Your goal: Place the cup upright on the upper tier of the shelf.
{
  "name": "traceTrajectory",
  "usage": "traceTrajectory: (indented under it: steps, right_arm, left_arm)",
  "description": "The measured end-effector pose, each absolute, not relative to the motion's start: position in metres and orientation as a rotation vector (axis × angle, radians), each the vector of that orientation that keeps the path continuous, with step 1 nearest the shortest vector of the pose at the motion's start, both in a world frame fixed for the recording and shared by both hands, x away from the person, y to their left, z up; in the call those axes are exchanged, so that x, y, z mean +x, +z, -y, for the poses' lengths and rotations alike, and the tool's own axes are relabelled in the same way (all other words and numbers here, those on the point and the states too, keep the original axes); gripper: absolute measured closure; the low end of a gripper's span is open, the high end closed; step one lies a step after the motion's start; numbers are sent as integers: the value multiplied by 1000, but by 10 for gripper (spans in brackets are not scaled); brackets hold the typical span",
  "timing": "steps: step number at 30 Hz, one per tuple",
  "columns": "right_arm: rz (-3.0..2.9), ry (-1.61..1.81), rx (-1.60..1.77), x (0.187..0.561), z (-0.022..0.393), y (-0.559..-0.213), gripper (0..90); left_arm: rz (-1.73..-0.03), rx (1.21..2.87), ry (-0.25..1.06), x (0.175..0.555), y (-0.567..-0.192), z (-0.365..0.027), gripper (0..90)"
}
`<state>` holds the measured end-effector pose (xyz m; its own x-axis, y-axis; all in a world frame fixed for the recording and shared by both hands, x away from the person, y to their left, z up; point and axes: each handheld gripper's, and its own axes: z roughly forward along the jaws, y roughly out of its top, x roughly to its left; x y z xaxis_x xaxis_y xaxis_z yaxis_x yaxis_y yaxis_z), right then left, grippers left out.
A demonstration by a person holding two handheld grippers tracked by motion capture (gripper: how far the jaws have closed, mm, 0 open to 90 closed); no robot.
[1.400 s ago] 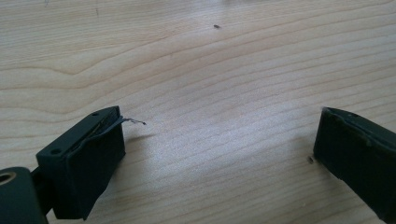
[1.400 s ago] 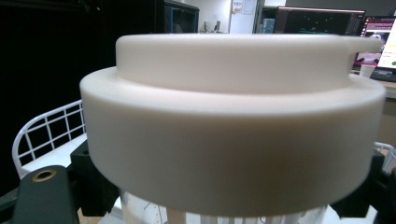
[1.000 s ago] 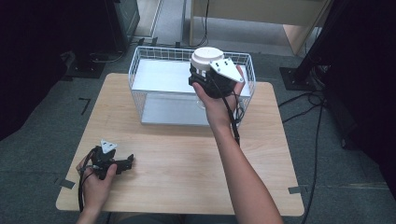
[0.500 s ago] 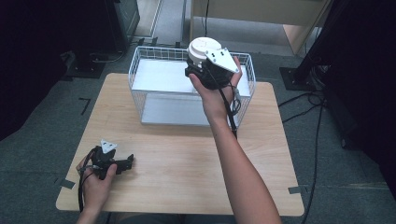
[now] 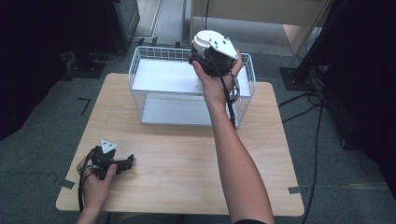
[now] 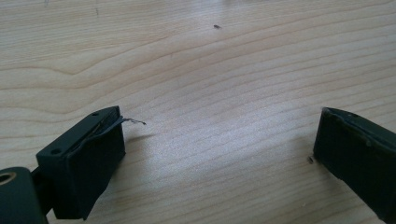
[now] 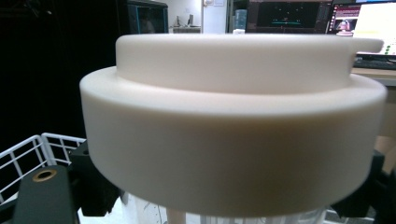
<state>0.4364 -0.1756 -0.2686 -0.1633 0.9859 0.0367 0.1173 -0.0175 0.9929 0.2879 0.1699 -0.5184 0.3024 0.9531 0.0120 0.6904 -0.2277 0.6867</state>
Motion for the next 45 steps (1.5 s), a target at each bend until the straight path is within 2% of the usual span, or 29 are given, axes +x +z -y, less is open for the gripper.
traceTrajectory:
  steps: [10,26,27,31,45]
  right_arm:
    - [-1425,1308,1251,459,170,-266,155]
    - [-1496,1306,1193,453,168,-278,137]
    - [-1514,1304,1191,451,167,-281,87]
    - [-1548,1267,1181,447,166,-286,9]
    - [-1595,1272,1158,423,175,-306,0]
  left_arm:
    - [-1455,1998,595,288,-519,-170,24]
    - [-1456,1997,595,288,-519,-170,24]
    - [-1456,1998,595,288,-519,-170,24]
    - [-1458,1992,595,288,-519,-169,24]
    - [-1458,1991,598,288,-519,-169,24]
